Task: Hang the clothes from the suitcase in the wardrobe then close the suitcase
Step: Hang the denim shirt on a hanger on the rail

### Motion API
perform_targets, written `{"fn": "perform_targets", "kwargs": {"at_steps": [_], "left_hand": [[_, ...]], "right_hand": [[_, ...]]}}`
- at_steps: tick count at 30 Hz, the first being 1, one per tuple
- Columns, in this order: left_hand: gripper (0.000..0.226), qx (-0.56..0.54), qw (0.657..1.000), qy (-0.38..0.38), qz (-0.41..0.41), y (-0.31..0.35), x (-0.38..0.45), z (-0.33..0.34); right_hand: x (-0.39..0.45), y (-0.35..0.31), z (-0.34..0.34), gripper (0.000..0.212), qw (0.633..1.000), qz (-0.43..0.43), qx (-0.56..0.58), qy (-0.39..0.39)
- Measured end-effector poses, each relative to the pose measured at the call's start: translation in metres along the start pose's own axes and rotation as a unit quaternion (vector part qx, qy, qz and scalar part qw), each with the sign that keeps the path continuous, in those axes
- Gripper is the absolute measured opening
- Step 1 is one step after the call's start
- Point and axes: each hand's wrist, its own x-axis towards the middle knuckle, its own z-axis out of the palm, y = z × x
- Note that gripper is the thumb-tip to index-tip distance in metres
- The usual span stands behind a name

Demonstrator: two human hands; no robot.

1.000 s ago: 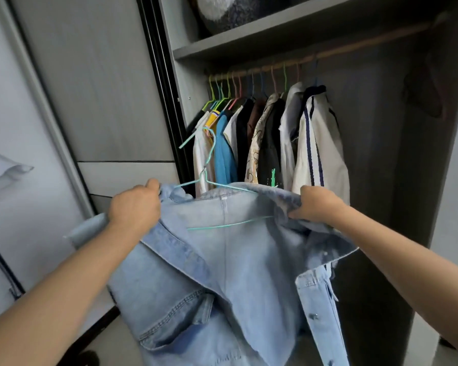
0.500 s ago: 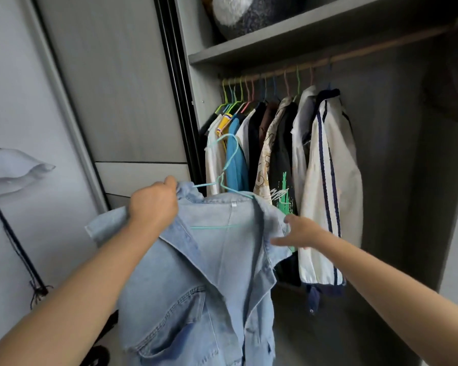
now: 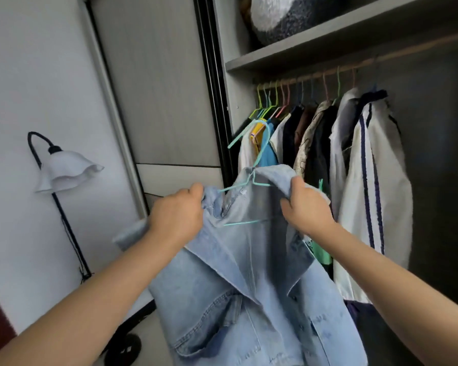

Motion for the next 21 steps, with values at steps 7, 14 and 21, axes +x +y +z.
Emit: {"fn": "perform_targets", "kwargs": {"at_steps": [7, 14, 21], "left_hand": [[0.030, -0.131, 0.986, 0.023, -0.099, -0.002, -0.001, 0.000], [0.029, -0.346, 0.927, 0.063, -0.131, 0.014, 0.004, -0.005], [0.019, -0.463, 0.831, 0.101, -0.291, 0.005, 0.029, 0.008]], "right_hand": [[0.005, 0.020, -0.003, 0.037, 0.956, -0.213, -0.096, 0.179], [0.010, 0.040, -0.031, 0.048, 0.936, -0.252, -0.084, 0.230], [0.006, 0.069, -0.069, 0.045, 0.946, -0.206, -0.241, 0.064]]}}
